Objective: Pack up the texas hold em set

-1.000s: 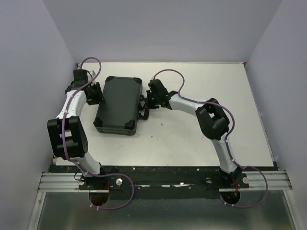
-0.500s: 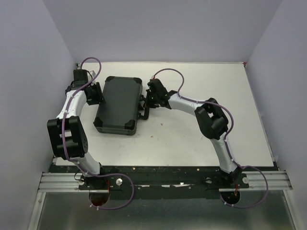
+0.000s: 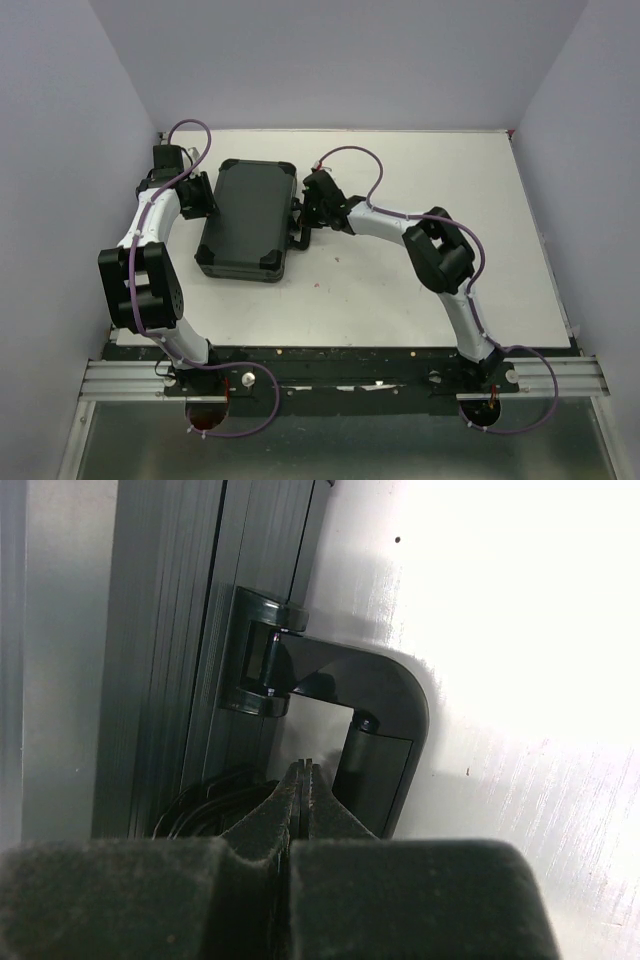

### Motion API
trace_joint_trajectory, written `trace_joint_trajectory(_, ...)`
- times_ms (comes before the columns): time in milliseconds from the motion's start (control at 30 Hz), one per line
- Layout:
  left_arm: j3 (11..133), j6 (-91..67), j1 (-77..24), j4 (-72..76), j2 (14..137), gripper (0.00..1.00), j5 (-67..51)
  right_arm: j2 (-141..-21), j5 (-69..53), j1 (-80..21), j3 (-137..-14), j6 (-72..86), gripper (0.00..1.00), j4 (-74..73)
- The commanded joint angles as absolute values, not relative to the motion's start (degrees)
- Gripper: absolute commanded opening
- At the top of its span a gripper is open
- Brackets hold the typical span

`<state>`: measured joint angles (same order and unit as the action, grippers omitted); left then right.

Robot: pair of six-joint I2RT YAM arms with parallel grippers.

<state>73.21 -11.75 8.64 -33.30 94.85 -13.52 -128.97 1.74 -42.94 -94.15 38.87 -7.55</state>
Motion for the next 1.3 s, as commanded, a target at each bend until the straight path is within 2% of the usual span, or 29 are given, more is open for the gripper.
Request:
trace_joint_trajectory(0,73.48,-12.48,7.47,-34.01,95.36,0.45,-17.05,-130.70,2.98,-47.02,-90.00,39.81,0.01,-18.02)
trace_joint_trajectory(467,72.51,-13.01,7.47,-33.49,95.27,0.45,-18.28,-128.85,6.50,-53.52,-81.03,51.59,0.01,-8.61)
trace_joint_trajectory(700,70.49,-13.27,7.38,-32.79,92.12,0.46,-18.28,-126.31,12.03,-53.88,-81.47,48.79,0.01,-10.10)
trace_joint_trajectory(1000,69.35,-13.10,7.38,-31.73,87.11,0.61,-18.37,-117.08,9.76,-49.05,-78.66,41.41,0.17,-11.78)
trace_joint_trajectory(1133,68.29,-12.83,7.38,-30.50,83.59,0.77,-19.16,-114.09,7.39,-48.34,-77.52,39.29,0.26,-11.34)
trace_joint_trajectory(1267,65.93,-12.66,7.38,-27.78,77.19,0.88,-18.55,-109.62,4.67,-46.94,-72.97,37.63,0.33,-8.80)
